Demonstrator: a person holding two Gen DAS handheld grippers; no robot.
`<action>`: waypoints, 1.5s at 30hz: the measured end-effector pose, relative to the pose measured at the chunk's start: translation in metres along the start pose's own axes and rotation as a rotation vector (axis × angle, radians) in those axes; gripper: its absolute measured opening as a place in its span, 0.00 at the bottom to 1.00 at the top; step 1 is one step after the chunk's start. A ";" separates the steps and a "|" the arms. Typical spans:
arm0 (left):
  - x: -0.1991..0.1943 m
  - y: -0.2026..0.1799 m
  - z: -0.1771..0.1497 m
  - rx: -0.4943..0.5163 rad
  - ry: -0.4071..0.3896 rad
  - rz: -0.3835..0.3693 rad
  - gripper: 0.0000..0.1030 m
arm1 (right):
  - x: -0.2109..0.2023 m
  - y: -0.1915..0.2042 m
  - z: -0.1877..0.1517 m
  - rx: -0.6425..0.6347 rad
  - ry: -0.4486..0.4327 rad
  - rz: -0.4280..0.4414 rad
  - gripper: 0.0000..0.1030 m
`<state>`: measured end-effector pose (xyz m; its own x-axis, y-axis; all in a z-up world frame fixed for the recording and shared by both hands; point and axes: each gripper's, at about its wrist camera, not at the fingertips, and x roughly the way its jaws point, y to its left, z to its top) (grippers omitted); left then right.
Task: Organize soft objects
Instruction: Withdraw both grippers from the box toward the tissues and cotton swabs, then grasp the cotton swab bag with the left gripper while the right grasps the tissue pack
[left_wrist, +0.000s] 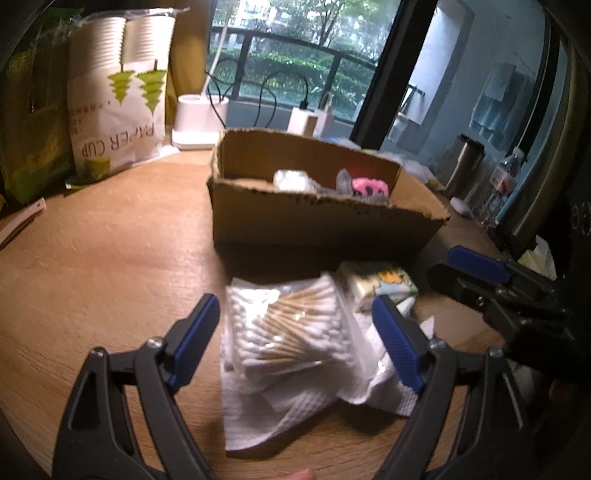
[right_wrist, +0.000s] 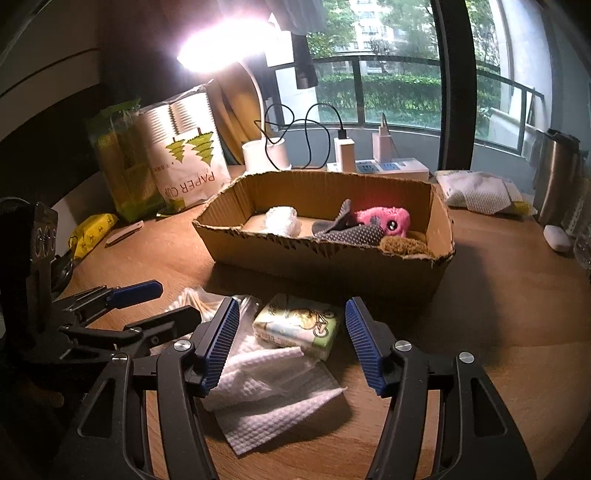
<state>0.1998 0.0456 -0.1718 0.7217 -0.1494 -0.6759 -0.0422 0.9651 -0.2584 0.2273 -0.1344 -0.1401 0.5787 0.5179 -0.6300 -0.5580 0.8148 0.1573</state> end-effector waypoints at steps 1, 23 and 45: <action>0.003 0.000 -0.001 0.000 0.007 0.004 0.83 | 0.001 -0.001 -0.001 0.003 0.003 -0.001 0.62; 0.032 0.004 -0.004 0.026 0.103 -0.003 0.79 | 0.042 -0.004 0.000 0.015 0.099 0.010 0.74; 0.006 0.031 -0.001 -0.008 0.048 0.001 0.72 | 0.072 0.006 0.004 0.019 0.202 -0.025 0.75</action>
<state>0.2022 0.0746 -0.1847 0.6875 -0.1584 -0.7087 -0.0491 0.9635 -0.2630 0.2681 -0.0912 -0.1817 0.4600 0.4363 -0.7733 -0.5325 0.8325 0.1530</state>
